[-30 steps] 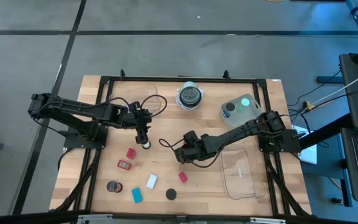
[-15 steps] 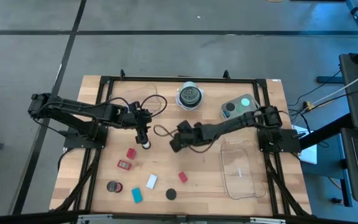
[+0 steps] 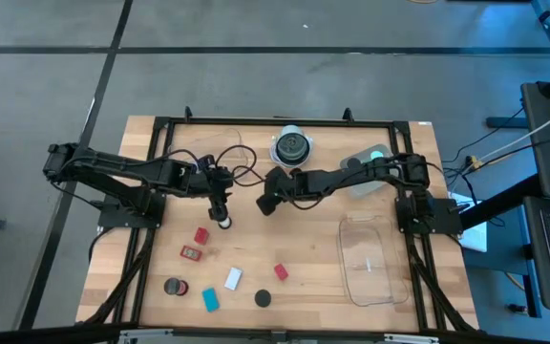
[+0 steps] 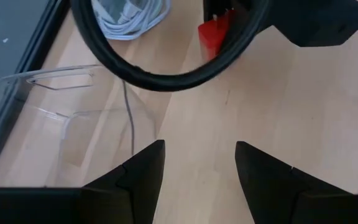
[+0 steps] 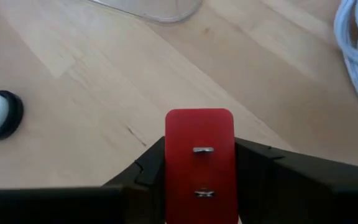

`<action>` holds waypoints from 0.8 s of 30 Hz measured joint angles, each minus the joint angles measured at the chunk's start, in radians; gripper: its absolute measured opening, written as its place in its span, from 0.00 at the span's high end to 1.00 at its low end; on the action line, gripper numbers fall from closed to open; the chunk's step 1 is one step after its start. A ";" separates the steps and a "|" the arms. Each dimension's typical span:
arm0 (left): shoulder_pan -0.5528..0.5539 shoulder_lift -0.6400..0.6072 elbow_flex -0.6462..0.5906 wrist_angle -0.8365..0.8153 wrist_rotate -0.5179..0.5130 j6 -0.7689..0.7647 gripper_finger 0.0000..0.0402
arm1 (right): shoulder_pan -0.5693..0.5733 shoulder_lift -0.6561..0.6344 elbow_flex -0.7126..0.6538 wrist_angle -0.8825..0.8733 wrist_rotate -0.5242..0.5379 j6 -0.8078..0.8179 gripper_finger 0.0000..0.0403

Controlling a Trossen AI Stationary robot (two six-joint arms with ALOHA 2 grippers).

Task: Pick & Place Office items
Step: Move the top right red charger adapter to the top middle of the table

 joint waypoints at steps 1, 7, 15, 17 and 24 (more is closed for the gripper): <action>0.000 0.000 0.000 0.000 -0.007 0.000 0.52 | -0.002 0.000 0.000 0.000 -0.002 -0.014 0.70; 0.000 0.000 0.000 0.000 -0.032 0.000 0.52 | -0.004 0.000 0.000 0.000 -0.026 -0.108 0.69; 0.000 0.000 0.000 0.000 -0.035 0.000 0.52 | 0.011 0.000 0.000 0.000 -0.035 -0.215 0.69; 0.000 0.000 0.000 0.000 -0.035 0.000 0.52 | 0.015 0.000 0.000 0.000 -0.064 -0.236 0.68; 0.000 0.000 0.000 0.000 -0.035 -0.001 0.52 | 0.020 0.000 0.000 -0.003 -0.112 -0.330 0.68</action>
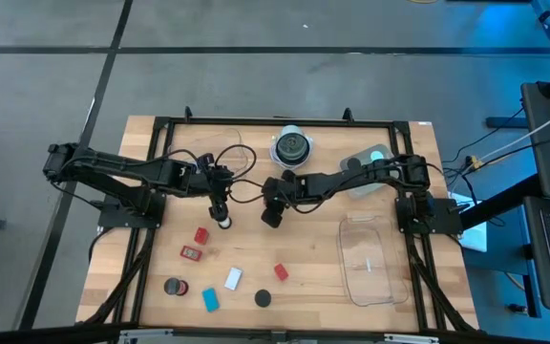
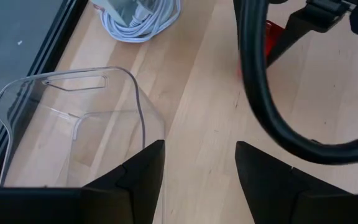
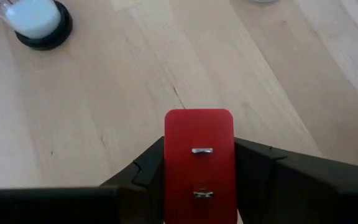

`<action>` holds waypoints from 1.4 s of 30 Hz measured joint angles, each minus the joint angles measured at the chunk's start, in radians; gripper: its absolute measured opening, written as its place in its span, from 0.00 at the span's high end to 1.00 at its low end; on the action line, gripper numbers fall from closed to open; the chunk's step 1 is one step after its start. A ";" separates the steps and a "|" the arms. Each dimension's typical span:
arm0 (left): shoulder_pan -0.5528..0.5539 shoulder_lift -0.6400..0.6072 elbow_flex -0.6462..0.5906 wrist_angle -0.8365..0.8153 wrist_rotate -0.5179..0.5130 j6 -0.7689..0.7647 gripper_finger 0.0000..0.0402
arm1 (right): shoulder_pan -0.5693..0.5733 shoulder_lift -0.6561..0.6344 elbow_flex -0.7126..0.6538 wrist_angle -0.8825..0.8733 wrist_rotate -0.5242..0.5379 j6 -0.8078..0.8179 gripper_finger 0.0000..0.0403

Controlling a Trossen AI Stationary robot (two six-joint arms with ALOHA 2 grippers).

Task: Pick & Place Office items
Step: Move the top right red charger adapter to the top middle of the table, then put the top right red charger adapter into the left transparent bin

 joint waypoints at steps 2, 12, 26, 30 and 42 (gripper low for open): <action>0.000 0.000 0.000 0.000 0.000 -0.001 0.52 | -0.001 0.000 0.000 0.000 0.000 -0.005 0.68; 0.000 0.000 0.000 0.000 0.000 -0.009 0.52 | -0.001 0.000 0.000 0.003 0.001 -0.074 0.61; 0.000 0.000 0.000 0.015 0.010 0.033 0.52 | -0.001 -0.071 0.000 -0.051 0.017 -0.072 0.38; 0.000 0.000 0.000 0.069 0.029 0.051 0.52 | -0.001 -0.172 0.001 -0.152 0.064 -0.060 0.28; 0.000 0.135 -0.020 0.369 0.186 0.273 0.52 | 0.061 -0.404 0.001 -0.549 0.131 0.046 0.26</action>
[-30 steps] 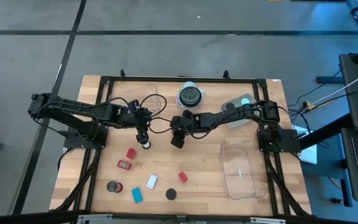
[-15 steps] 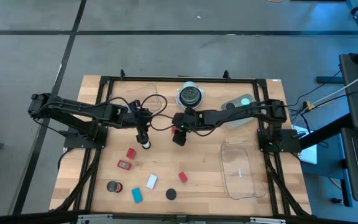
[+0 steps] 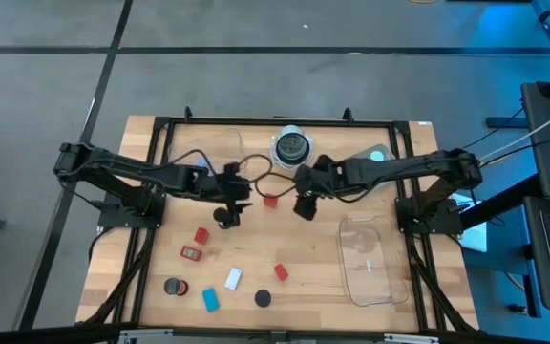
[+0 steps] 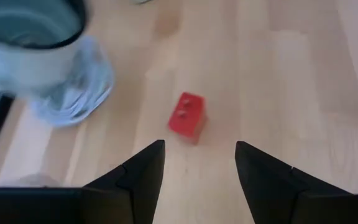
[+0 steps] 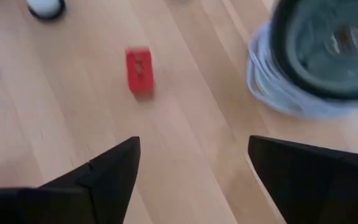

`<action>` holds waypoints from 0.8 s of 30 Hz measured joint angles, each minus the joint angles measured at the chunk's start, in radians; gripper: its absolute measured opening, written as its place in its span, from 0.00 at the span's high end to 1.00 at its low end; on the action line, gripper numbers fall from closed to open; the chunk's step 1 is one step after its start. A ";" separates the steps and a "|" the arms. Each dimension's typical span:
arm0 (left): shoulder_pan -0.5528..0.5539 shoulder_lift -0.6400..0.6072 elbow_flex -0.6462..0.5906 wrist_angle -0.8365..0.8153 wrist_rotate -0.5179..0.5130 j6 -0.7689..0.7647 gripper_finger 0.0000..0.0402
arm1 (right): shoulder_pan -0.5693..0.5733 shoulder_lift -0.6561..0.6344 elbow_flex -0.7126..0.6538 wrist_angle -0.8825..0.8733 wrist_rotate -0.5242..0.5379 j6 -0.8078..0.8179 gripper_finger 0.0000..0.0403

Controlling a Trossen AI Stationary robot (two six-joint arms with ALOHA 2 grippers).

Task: Pick & Place Office items
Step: Put the top right red charger adapter into the left transparent bin

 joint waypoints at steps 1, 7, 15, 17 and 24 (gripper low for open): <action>0.000 0.023 0.000 0.038 0.020 0.032 0.52 | 0.008 -0.007 0.000 -0.022 0.006 0.015 0.26; 0.000 0.163 0.000 0.204 0.046 0.191 0.52 | 0.045 -0.023 0.000 -0.106 0.037 0.073 0.27; 0.023 0.269 0.001 0.263 0.040 0.296 0.52 | 0.056 -0.023 0.000 -0.116 0.038 0.069 0.26; 0.041 0.292 0.001 0.289 0.045 0.321 0.52 | 0.054 -0.023 0.000 -0.116 0.038 0.067 0.26; 0.113 0.323 0.001 0.321 0.095 0.339 0.52 | 0.053 -0.023 0.000 -0.120 0.038 0.066 0.26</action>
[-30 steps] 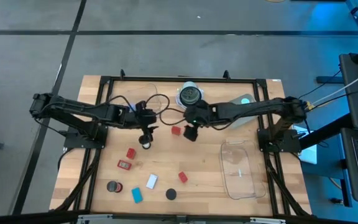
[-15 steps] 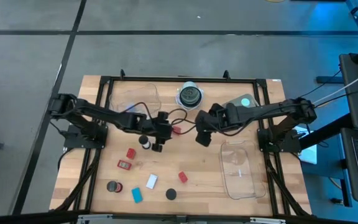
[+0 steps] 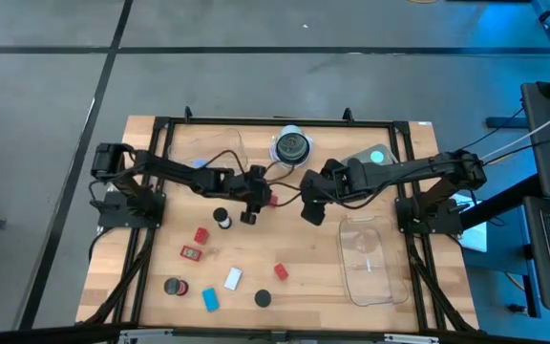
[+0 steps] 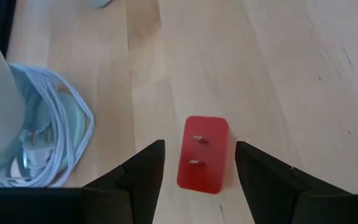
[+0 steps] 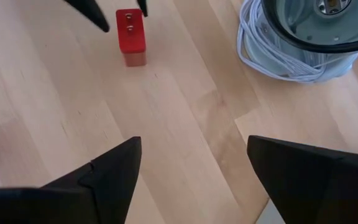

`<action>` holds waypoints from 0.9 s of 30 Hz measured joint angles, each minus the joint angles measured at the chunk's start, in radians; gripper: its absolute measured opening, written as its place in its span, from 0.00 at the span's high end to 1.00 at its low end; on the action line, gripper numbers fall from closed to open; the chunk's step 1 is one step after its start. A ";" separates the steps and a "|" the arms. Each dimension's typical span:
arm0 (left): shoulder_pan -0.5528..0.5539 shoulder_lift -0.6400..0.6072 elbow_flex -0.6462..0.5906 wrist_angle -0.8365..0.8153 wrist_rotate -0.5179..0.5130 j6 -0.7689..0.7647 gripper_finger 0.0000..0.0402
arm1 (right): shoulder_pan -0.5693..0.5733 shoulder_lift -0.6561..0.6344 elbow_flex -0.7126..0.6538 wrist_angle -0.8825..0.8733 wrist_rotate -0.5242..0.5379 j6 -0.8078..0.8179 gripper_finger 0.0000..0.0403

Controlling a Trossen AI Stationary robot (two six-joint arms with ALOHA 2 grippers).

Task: Pick & Place Office items
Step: Put the top right red charger adapter into the left transparent bin

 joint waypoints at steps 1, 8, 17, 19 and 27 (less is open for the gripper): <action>0.009 0.000 0.000 0.004 0.013 0.000 0.52 | 0.000 0.000 0.000 -0.002 -0.001 -0.003 0.26; 0.071 0.000 0.000 0.008 0.190 -0.009 0.52 | 0.000 0.000 0.000 -0.002 -0.001 -0.007 0.26; 0.102 0.000 0.000 0.042 0.240 -0.066 0.48 | 0.000 0.000 0.000 -0.002 -0.004 -0.007 0.26; 0.106 0.000 0.000 0.041 0.241 -0.087 0.43 | 0.000 0.000 0.000 -0.002 -0.004 -0.008 0.26; 0.105 0.000 0.000 0.029 0.290 -0.073 0.28 | 0.000 0.000 0.000 -0.002 -0.003 -0.010 0.26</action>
